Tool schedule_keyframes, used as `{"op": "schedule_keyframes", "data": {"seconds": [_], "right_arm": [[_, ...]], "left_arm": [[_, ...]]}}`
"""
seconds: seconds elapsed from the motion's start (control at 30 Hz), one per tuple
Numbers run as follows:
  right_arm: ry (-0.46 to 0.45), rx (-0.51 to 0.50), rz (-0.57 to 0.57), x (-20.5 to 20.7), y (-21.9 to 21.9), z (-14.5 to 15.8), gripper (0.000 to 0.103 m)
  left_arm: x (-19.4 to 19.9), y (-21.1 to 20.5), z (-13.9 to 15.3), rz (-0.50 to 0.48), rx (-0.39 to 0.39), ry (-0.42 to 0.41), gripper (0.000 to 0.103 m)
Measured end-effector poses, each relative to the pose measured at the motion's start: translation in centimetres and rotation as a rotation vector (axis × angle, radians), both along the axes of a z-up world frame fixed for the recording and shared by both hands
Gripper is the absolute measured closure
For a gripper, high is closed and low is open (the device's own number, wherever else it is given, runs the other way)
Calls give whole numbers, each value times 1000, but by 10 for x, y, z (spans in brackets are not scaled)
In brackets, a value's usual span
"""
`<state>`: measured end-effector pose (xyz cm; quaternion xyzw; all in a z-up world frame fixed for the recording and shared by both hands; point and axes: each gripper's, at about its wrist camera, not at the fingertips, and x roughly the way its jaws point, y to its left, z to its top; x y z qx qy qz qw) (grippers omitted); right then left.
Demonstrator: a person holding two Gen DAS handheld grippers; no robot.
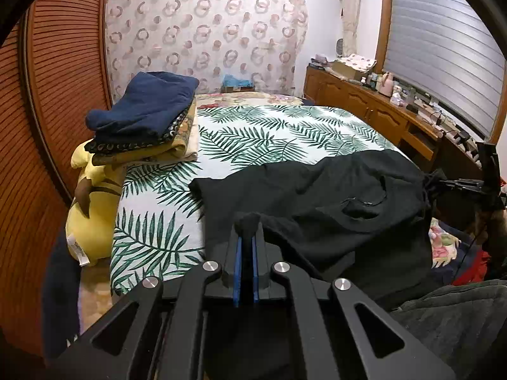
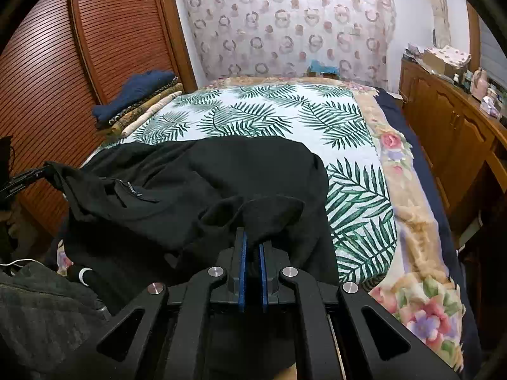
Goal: Fold small clothes
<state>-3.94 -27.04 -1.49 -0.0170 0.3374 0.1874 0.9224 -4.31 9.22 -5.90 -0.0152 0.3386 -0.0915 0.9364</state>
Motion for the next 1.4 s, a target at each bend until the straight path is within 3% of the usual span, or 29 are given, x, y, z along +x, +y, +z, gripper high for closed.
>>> {"op": "schedule_keyframes", "data": {"seconds": [0.2, 0.4, 0.43, 0.53, 0.57, 0.67, 0.83, 1.1, 1.4], "right_arm": [[6, -13, 1, 5, 6, 6, 96], [20, -8, -7, 8, 3, 5, 89], [18, -8, -10, 7, 2, 6, 87], [6, -5, -18, 5, -2, 11, 69], [-1, -1, -22, 5, -3, 13, 63], [-20, 4, -24, 6, -8, 18, 62], [-40, -1, -26, 13, -13, 23, 61], [-77, 1, -43, 48, -19, 22, 61], [67, 9, -111, 130, -21, -17, 62]], "left_arm": [[0, 2, 1, -6, -8, 3, 97], [-4, 9, 17, -7, -67, -55, 70], [-4, 9, 19, -12, -75, -63, 60], [4, 10, 19, -21, -73, -56, 52], [9, 10, 17, -24, -74, -45, 45], [26, 11, 8, -33, -83, -17, 30], [59, 12, -10, -40, -82, 38, 28], [114, 20, -22, 18, 4, 71, 28], [156, 38, -55, 85, -34, 166, 28]]}}
